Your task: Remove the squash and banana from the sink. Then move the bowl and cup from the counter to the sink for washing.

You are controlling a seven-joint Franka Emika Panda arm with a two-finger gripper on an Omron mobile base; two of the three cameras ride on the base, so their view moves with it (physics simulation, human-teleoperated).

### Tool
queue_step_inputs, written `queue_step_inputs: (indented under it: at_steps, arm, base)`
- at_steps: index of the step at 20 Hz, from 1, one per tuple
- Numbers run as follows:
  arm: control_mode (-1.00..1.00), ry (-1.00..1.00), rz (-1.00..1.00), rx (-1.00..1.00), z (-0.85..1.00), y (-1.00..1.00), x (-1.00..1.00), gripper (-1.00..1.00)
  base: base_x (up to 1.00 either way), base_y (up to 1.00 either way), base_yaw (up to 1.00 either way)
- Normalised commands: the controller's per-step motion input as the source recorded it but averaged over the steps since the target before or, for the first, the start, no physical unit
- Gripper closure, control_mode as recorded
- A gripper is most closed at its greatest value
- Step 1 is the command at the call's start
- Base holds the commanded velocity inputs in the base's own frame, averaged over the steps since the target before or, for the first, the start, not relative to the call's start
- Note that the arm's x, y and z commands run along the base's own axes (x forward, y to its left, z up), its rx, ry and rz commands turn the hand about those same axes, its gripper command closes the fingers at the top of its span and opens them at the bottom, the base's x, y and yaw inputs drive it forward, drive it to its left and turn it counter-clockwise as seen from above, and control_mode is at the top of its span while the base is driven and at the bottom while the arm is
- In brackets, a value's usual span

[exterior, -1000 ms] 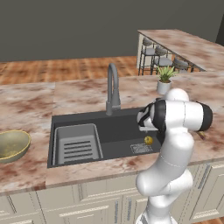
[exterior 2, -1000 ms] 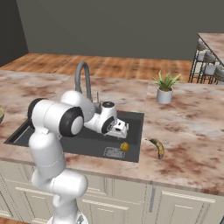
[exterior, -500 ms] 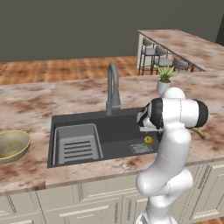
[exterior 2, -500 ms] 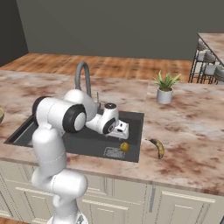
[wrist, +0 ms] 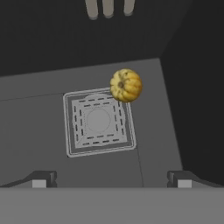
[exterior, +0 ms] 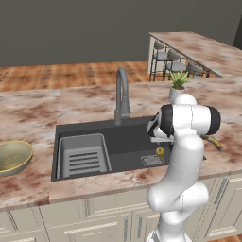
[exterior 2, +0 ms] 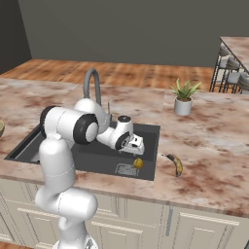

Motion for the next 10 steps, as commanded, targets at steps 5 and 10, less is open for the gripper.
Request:
queue_step_inputs:
  at_steps: [5,10]
  arm:
    - [-1.0,-0.02,0.0,0.0,-0.07,-0.07,0.16,-1.0]
    - [-1.0,0.0,0.0,0.0,-0.07,-0.08,0.16,-1.0]
  base:
    - [0.0,0.0,0.0]
    - [0.0,0.0,0.0]
